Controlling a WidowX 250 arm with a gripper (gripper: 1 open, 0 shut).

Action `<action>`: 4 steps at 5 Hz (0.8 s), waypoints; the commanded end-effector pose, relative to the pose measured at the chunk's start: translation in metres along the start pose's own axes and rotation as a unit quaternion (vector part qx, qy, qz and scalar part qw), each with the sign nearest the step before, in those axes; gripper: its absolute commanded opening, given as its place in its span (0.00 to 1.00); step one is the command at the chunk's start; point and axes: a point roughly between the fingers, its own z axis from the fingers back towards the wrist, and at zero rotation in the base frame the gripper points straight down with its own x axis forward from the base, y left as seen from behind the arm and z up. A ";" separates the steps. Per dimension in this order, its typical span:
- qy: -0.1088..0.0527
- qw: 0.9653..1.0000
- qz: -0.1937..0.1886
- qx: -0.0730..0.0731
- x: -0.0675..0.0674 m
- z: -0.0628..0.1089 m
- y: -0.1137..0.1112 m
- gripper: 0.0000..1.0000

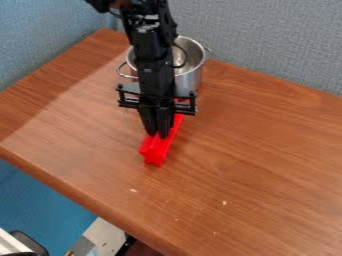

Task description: Put the red object in the metal pot

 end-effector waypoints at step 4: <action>-0.052 0.997 0.029 -0.048 0.037 0.076 -0.023 0.00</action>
